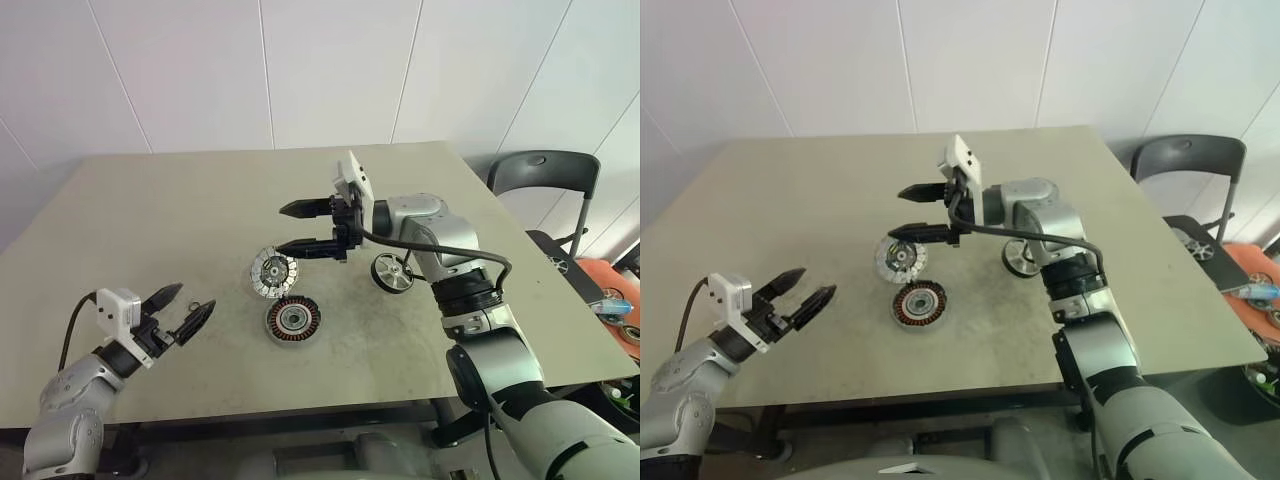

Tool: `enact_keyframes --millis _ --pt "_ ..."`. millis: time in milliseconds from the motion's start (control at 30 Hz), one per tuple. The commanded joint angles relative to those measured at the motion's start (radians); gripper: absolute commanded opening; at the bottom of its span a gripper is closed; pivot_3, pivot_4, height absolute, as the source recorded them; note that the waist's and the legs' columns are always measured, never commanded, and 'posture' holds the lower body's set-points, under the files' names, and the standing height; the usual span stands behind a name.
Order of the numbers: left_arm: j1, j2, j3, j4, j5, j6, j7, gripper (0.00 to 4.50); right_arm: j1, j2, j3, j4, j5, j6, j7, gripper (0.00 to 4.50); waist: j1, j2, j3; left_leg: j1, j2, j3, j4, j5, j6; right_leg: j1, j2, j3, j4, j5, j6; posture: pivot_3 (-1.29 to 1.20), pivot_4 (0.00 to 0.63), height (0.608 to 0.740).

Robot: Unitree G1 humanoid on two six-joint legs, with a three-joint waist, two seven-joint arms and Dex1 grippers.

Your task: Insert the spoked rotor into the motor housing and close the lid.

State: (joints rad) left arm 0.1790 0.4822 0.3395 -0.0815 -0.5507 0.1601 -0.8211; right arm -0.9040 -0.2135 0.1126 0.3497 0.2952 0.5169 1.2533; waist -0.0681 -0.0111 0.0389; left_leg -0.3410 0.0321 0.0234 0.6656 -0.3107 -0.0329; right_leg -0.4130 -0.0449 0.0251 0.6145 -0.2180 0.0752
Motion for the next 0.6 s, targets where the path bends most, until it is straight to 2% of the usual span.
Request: enact_keyframes --millis 33,267,600 --pt "-0.024 0.003 -0.002 0.031 0.050 -0.029 0.037 4.50 0.012 0.009 -0.020 -0.047 0.051 0.018 -0.028 4.39 0.000 0.000 0.000 0.000 0.000 0.000 0.000 0.000 0.000 0.000 0.000 0.000 0.000 0.000 0.000 0.00 0.000 0.740" --pt "-0.113 -0.010 -0.015 0.196 0.176 -0.073 0.170 4.50 0.059 0.006 -0.015 -0.099 0.085 0.035 -0.080 4.39 -0.001 0.000 0.000 0.000 0.000 0.000 0.000 0.000 0.000 0.000 0.000 0.000 0.000 0.000 0.000 0.00 0.000 0.740" --pt "-0.159 -0.023 -0.066 0.240 0.203 -0.063 0.173 4.50 0.079 0.000 -0.013 -0.124 0.113 0.038 -0.118 4.39 0.000 0.000 0.000 -0.001 0.000 0.000 -0.001 0.000 0.000 -0.001 0.000 0.000 0.000 0.000 0.000 0.00 0.000 0.740"
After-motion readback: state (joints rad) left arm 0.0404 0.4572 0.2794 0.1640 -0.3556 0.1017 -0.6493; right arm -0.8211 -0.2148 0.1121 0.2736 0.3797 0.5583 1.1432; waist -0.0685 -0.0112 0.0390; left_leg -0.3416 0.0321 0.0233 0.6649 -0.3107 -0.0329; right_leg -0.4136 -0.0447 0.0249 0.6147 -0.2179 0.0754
